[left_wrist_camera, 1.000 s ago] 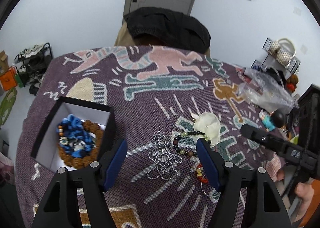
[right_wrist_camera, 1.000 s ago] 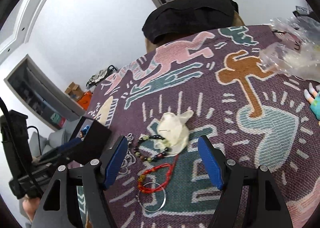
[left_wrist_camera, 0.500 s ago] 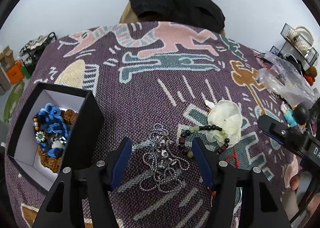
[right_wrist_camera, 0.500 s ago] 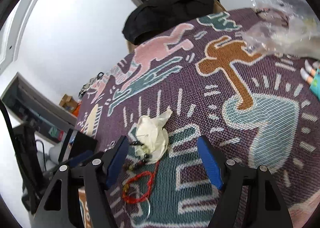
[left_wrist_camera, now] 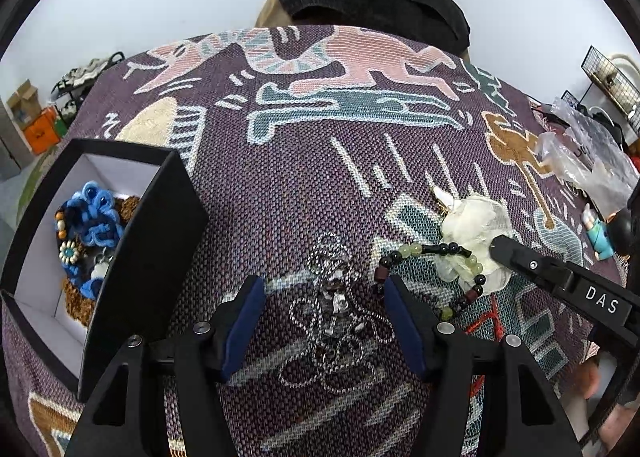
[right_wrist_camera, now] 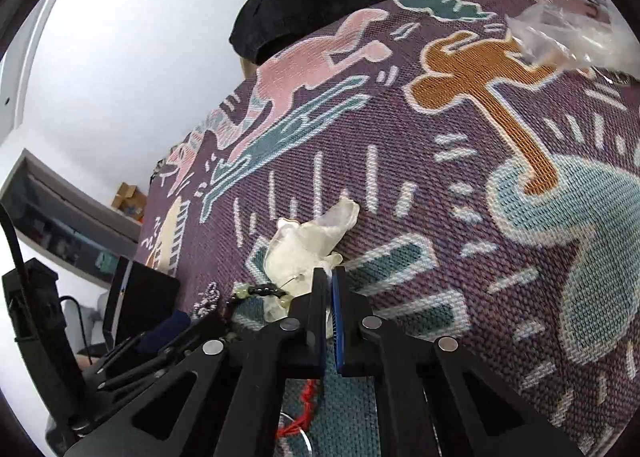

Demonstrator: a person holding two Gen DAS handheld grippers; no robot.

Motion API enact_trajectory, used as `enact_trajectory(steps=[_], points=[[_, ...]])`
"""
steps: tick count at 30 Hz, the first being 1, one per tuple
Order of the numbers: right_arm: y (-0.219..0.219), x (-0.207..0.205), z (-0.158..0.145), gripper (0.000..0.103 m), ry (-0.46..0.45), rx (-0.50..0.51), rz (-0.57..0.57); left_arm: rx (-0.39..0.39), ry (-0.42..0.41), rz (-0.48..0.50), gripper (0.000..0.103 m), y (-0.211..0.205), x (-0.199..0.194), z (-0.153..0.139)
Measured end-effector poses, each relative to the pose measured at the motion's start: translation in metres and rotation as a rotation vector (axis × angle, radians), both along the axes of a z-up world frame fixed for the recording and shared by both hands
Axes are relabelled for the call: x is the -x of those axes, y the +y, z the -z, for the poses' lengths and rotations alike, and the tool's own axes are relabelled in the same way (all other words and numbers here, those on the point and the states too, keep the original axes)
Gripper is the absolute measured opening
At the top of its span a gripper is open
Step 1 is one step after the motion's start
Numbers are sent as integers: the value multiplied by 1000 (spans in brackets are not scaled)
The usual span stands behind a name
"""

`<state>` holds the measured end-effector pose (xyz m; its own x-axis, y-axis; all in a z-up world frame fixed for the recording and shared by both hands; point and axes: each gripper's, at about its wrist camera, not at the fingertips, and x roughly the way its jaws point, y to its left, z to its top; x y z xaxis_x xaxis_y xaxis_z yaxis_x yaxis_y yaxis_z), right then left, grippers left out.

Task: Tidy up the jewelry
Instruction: 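Move the left gripper to the silver chains and grasp them, then lift the silver chain and carry it toward the black box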

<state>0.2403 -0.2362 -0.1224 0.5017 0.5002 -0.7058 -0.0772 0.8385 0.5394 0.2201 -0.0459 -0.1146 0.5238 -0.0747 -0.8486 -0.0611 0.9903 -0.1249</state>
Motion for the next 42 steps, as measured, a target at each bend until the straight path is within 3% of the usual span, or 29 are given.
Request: enact_trajectory(steps=[11, 17, 20, 23, 26, 28, 31, 42], points=[[-19, 15, -15, 6, -62, -36, 14, 60, -23, -96, 62, 9, 9, 0], [-24, 16, -14, 6, -61, -40, 24, -41, -8, -92, 62, -2, -2, 2], [-27, 16, -15, 6, -66, -33, 32, -140, -16, -71, 61, -14, 0, 5], [-31, 18, -18, 6, -76, -30, 38, -150, -27, -61, 59, -15, 4, 6], [-32, 20, -21, 6, -85, -29, 40, -144, -29, -33, 51, -14, 5, 5], [-31, 21, -23, 6, -90, -26, 36, -142, -31, -4, 30, -17, 6, 4], [-29, 22, -25, 6, -96, -26, 31, -138, -31, 24, 13, -21, 8, 3], [-32, 31, -38, 6, -135, -29, 32, -48, -67, 87, 9, -16, 14, -16]])
